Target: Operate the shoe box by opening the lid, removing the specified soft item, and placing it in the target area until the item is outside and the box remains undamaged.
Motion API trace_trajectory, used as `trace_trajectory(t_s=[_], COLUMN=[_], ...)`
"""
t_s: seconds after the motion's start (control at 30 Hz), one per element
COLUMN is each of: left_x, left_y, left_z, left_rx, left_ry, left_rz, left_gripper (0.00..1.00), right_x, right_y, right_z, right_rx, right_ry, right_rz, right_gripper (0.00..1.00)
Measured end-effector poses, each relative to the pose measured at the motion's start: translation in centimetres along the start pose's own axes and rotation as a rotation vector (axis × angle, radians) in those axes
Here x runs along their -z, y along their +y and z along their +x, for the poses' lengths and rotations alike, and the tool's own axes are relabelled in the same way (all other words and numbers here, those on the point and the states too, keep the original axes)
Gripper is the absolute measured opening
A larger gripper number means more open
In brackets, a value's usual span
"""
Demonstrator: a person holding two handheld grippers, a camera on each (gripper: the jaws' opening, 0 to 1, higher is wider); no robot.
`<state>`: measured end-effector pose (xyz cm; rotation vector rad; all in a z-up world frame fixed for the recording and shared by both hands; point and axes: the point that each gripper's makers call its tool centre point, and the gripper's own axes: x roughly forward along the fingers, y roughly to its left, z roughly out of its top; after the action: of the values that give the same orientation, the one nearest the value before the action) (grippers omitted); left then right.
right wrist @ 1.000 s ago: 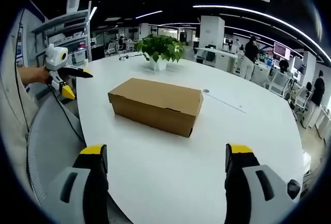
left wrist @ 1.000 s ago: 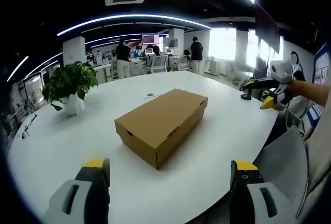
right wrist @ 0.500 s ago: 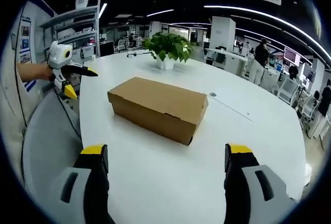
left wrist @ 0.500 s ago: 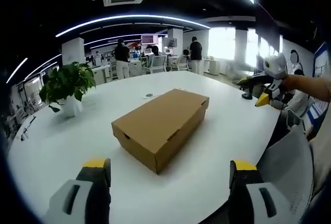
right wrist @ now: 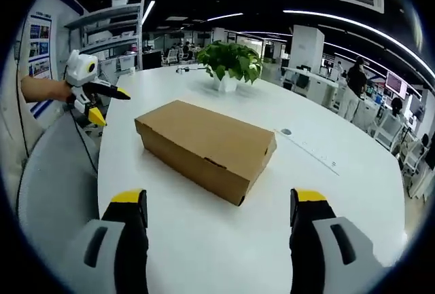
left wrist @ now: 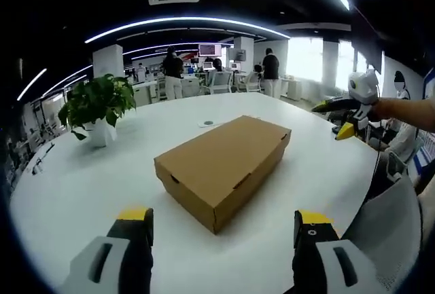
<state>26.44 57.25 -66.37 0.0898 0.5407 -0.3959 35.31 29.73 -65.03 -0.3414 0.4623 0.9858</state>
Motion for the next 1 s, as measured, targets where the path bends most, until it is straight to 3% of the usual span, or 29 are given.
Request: trace_trajectory(t_s=[0.37,0.67,1.0], left_x=[0.0,1.1,0.6], left_y=[0.3,0.1,0.2], left_z=[2.3,3.9,5.7], left_rx=[-0.034,-0.076,-0.113], left_ry=[0.014,0.044,0.047], left_rz=[-0.001,-0.025,-0.042], left_gripper=[0.85,0.75,0.68], right_x=[0.5,1.4,1.4], right_y=[-0.5,-1.6,-2.0], right_z=[3.1,5.2,7.0], right_rx=[-0.069,-0.101,-0.115], right_ry=[0.035,0.065,0.077], right_rz=[-0.051,-0.057,-0.052], right_gripper=[0.68,0.62,0.54])
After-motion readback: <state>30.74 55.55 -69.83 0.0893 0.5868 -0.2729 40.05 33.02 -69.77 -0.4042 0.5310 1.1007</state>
